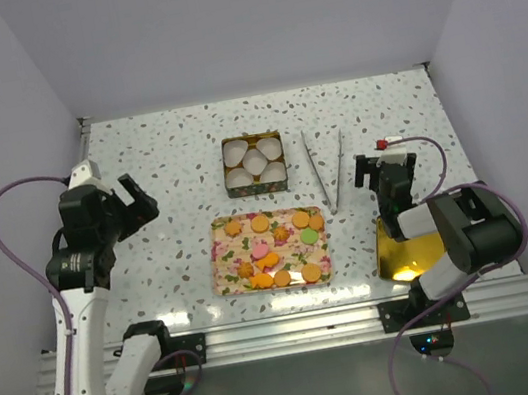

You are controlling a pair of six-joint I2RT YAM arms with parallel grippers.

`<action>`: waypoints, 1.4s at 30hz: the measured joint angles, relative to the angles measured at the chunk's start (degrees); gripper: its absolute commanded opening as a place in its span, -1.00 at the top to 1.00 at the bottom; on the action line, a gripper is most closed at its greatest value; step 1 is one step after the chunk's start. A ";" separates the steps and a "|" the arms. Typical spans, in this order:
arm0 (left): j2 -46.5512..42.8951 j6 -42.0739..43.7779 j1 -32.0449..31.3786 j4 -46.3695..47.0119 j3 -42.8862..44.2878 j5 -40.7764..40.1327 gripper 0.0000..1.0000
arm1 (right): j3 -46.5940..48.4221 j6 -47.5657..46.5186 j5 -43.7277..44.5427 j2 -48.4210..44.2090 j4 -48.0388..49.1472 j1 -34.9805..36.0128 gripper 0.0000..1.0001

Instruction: Pack the cookies

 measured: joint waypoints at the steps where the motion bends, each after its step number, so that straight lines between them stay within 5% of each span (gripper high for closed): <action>1: 0.24 0.00 0.00 -1.14 0.85 -0.70 -1.00 | 0.00 0.00 0.02 0.00 0.00 0.00 -0.97; 16: -0.46 -1.31 -0.02 -10.21 3.61 -13.00 -1.00 | 0.11 -1.95 0.07 -2.60 -2.89 1.66 -0.97; 22: -5.66 -2.82 -2.91 -12.24 2.73 -10.86 -1.00 | 7.74 -2.56 -1.01 -23.78 -22.67 6.73 -0.97; 28: -5.20 -3.23 -8.20 -13.14 7.04 -10.45 -1.00 | 34.62 16.50 -2.67 -30.45 -53.27 6.80 -0.97; 33: -5.70 -3.23 -9.97 -13.07 7.50 -9.68 -1.00 | 38.95 26.05 -7.63 -28.09 -70.55 7.54 -0.97; 42: -7.19 -3.21 -11.76 -13.05 7.50 -7.13 -1.00 | 49.92 26.32 -10.88 -4.57 -95.89 11.78 -0.97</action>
